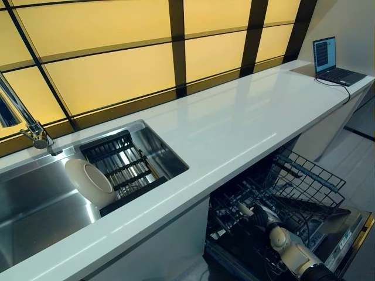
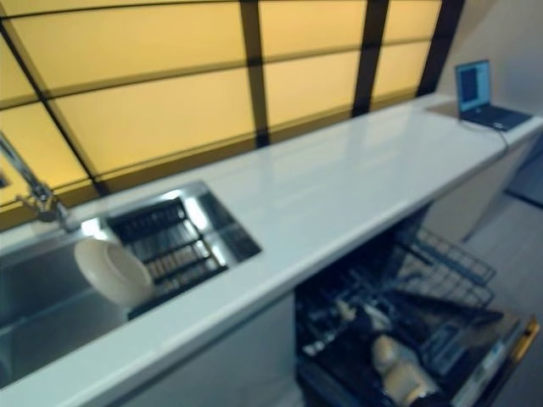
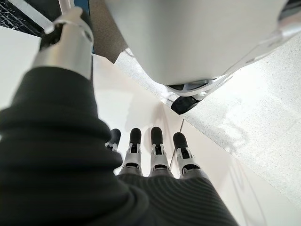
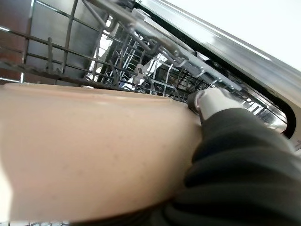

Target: Take plates into dishwasher

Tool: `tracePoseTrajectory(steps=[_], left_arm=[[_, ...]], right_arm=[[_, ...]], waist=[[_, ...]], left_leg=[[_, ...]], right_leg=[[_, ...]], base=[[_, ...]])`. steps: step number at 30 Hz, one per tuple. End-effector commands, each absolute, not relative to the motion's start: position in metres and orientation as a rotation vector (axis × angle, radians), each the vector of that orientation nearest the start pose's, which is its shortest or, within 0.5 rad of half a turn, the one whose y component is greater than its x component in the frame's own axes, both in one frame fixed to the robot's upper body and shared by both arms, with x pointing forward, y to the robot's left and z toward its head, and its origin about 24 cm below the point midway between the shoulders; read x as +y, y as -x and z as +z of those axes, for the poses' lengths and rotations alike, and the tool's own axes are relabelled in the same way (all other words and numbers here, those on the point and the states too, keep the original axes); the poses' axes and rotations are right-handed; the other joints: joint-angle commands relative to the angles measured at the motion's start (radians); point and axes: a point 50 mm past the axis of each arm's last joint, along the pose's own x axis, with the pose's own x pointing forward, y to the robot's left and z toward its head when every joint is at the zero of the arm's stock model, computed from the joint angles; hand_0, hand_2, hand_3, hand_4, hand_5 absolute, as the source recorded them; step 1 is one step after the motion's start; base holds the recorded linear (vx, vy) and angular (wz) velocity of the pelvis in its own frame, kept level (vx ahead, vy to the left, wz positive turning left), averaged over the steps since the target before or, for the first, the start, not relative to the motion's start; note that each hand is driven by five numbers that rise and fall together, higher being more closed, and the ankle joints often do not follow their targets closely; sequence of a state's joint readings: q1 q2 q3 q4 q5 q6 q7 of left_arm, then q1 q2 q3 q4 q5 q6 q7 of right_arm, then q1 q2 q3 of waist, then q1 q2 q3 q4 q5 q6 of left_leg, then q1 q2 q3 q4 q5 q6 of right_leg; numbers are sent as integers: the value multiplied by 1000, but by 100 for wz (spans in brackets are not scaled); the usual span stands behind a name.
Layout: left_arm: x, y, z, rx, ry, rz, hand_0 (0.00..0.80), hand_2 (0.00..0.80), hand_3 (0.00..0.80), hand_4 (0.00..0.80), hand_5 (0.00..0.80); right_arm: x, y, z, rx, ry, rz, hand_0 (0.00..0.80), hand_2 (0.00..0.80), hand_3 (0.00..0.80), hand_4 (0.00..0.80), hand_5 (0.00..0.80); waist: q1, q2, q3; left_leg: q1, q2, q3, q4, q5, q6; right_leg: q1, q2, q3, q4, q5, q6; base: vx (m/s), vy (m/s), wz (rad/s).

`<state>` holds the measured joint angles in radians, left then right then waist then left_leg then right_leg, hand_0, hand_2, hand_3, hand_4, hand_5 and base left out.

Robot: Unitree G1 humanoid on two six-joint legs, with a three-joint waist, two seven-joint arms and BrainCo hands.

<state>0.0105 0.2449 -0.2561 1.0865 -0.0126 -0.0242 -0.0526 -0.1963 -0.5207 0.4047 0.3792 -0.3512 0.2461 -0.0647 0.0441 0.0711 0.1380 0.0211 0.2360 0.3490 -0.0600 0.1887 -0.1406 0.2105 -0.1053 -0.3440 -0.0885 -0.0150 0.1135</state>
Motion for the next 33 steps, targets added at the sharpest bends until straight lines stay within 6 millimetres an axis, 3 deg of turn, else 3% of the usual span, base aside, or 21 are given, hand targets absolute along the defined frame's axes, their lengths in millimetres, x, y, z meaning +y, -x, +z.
tracePoseTrajectory(steps=[1, 33], left_arm=[[212, -142, -146, 1039, -396, -208, 0, 0, 0, 0, 0], [211, -143, -146, 1039, -408, -217, 0, 0, 0, 0, 0]], right_arm=[[-188, -280, -12, 370, 978, 230, 800, 800, 800, 800, 800], [-216, -270, -33, 556, 1038, 166, 800, 800, 800, 800, 800]], waist=[[24, -36, 30], [36, -32, 37]], left_leg=[[-105, -1, -31, 3, 10, -16], [-98, -2, -44, 4, 12, -15]], right_leg=[[-13, -14, -16, 74, -64, -58], [-1, -9, -26, 84, -70, -65]], base=[[0, 0, 0], [1, 0, 1]])
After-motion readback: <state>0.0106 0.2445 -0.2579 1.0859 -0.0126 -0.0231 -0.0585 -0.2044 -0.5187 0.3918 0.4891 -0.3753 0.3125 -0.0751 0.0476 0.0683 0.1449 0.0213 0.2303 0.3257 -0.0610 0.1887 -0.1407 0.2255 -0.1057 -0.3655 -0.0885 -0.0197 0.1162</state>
